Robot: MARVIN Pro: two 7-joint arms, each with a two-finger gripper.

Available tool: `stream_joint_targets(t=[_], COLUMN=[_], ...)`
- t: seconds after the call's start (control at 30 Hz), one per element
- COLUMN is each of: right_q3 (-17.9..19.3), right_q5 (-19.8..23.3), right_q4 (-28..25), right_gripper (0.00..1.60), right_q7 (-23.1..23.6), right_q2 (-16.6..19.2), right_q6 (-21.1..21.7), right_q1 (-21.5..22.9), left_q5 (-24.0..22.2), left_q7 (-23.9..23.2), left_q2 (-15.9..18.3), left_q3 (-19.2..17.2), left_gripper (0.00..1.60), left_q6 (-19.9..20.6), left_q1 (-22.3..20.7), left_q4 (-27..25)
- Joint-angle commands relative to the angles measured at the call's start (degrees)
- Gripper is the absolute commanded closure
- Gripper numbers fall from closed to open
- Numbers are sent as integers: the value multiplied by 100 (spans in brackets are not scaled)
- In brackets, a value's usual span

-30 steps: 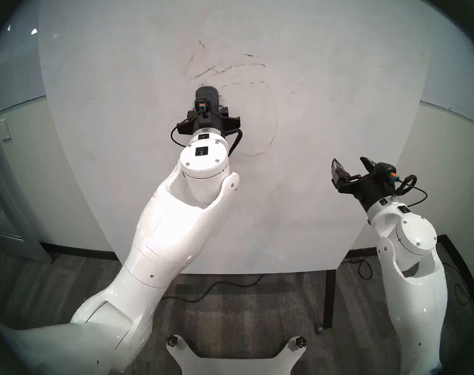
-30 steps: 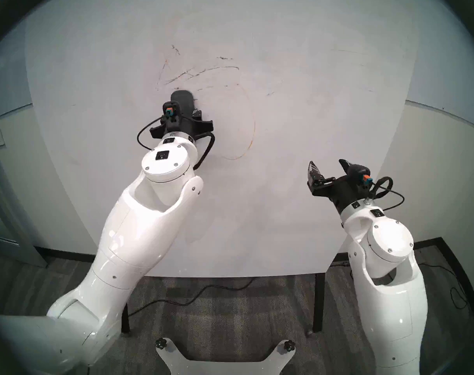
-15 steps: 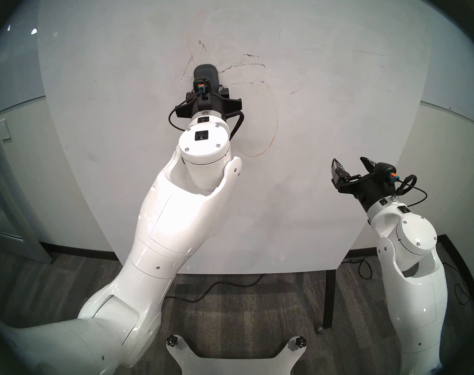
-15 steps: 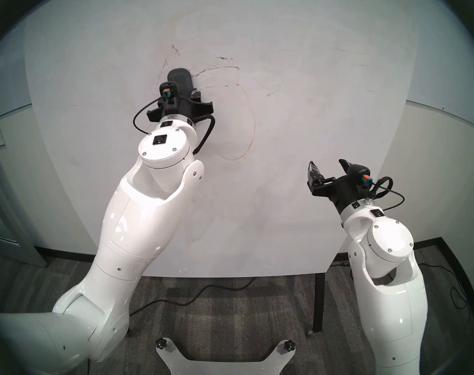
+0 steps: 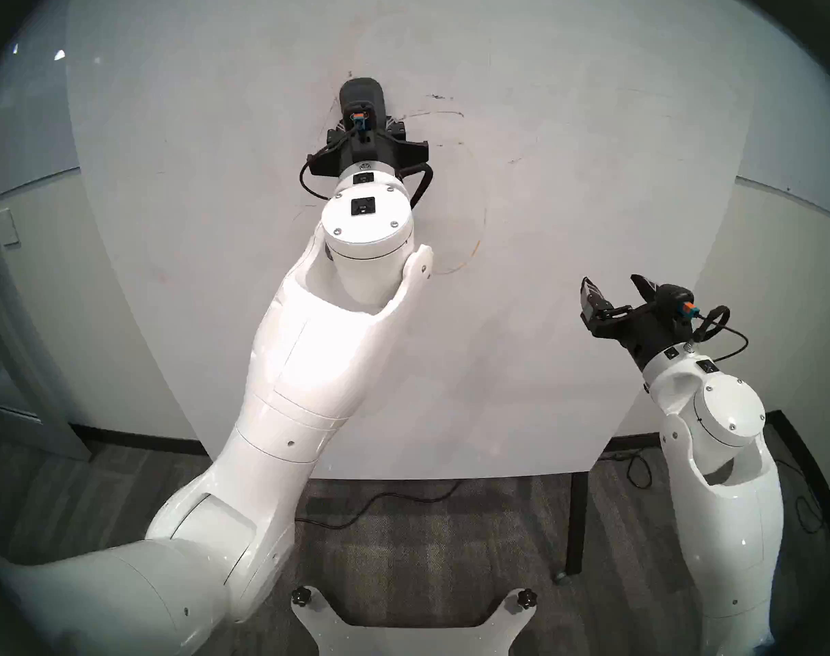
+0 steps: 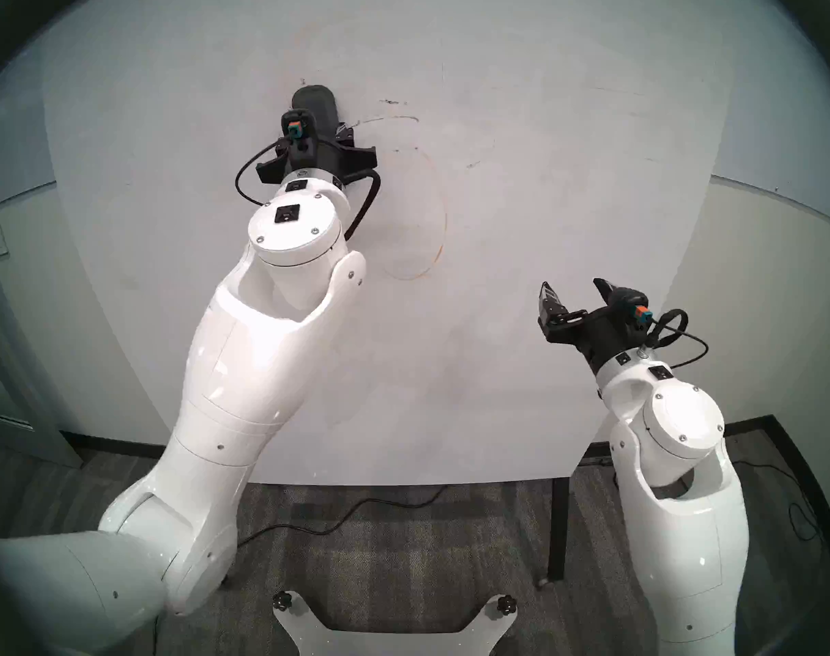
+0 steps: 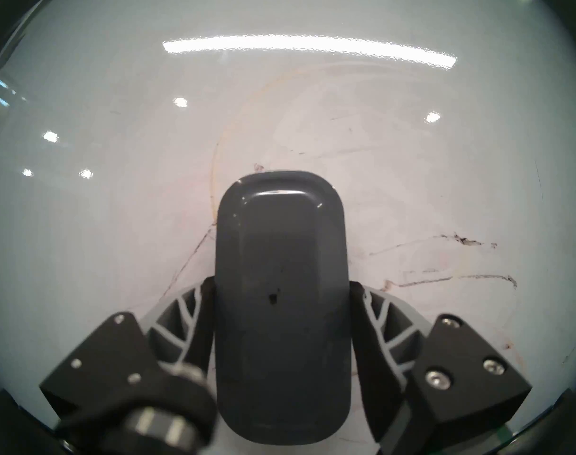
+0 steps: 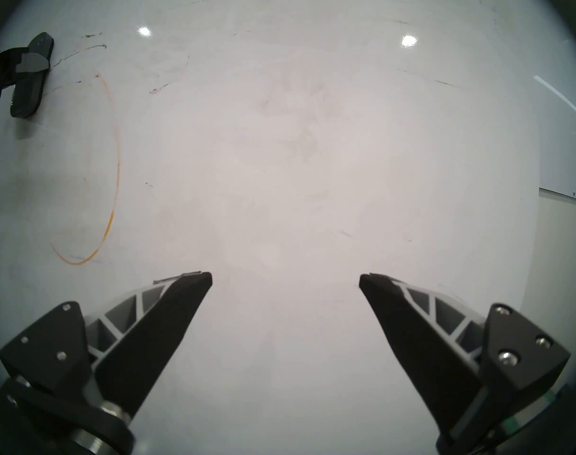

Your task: Erase all marks on the whiteboard with the eraser

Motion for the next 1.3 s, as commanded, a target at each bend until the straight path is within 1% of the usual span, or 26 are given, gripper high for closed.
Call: stream_joint_targets(t=[0.0, 0.27, 0.37, 0.53, 0.9, 1.27], right_q3=[-15, -15, -15, -15, -15, -15], right_q5=[-8, -7, -7, -8, -8, -8], right_q4=[-131, -130, -130, -131, -132, -131], right_gripper=[0, 0, 0, 0, 0, 0], right_q7=[9, 9, 9, 9, 9, 9], right_q2=[2, 2, 2, 2, 2, 2], right_q6=[-54, -52, -52, -54, -54, -53], right_q1=[41, 42, 42, 41, 41, 41], left_q5=[-7, -75, -87, -116, -208, -198], left_q7=[123, 242, 278, 302, 337, 300], left_q2=[-78, -13, 43, 103, 165, 178], left_q3=[11, 89, 69, 35, 44, 265], left_gripper=[160, 160, 160, 160, 160, 160], left_q6=[-22, -44, -76, -212, -380, -603], left_q1=[145, 777, 928, 1000, 1196, 1400], left_q4=[-226, -573, -556, -411, -156, 163])
